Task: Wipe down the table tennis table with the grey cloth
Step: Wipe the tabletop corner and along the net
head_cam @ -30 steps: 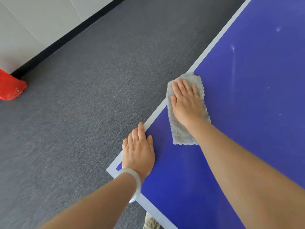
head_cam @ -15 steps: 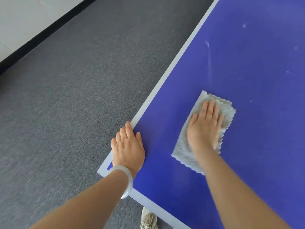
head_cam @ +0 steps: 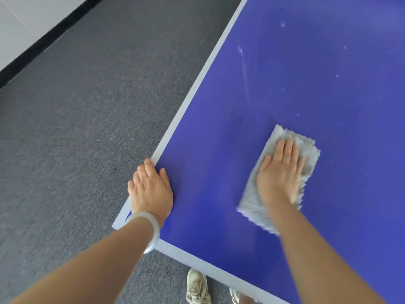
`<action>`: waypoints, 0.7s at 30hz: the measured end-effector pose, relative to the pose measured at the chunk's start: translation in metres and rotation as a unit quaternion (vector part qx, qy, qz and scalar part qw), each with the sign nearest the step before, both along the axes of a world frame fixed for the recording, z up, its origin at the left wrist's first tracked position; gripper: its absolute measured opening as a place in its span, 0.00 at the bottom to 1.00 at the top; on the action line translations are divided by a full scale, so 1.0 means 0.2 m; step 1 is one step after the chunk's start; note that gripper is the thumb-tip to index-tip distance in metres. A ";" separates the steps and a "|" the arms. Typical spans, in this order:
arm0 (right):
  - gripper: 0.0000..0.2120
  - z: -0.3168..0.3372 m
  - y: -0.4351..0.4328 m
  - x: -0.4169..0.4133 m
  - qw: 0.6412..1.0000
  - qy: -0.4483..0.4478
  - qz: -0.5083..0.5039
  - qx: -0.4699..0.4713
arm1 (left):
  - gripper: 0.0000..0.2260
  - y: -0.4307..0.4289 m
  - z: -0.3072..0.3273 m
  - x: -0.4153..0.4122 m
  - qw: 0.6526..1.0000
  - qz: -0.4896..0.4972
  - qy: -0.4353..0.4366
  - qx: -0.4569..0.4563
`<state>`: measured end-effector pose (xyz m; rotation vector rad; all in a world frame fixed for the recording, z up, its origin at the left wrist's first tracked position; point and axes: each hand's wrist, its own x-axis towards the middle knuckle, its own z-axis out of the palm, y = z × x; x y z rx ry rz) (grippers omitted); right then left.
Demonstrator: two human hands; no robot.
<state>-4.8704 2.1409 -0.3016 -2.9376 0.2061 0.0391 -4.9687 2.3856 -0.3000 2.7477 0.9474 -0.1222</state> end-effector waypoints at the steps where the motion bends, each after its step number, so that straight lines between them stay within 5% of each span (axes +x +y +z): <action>1: 0.29 -0.01 0.13 -0.08 1.000 -0.009 -0.004 0.013 | 0.23 0.00 0.00 0.00 1.000 -0.002 -0.002 0.000; 5: 0.29 -0.03 0.47 -0.45 0.964 -0.020 0.263 0.030 | 0.22 0.01 -0.01 -0.01 1.000 -0.008 -0.014 0.001; 8: 0.26 -0.02 0.18 -0.39 0.916 -0.015 0.402 0.014 | 0.22 0.02 -0.03 -0.01 1.000 0.000 -0.027 0.002; 13: 0.27 0.03 -0.55 -0.13 0.980 0.021 0.198 -0.014 | 0.23 0.02 -0.05 -0.02 0.999 0.010 -0.046 -0.015; 16: 0.28 0.03 -0.62 -0.10 0.988 0.027 0.151 -0.030 | 0.22 -0.01 -0.03 -0.02 0.997 -0.004 -0.079 0.001; 21: 0.28 0.03 -0.60 -0.11 0.986 0.032 0.161 -0.033 | 0.21 -0.41 0.02 0.11 0.936 -0.299 -0.181 0.032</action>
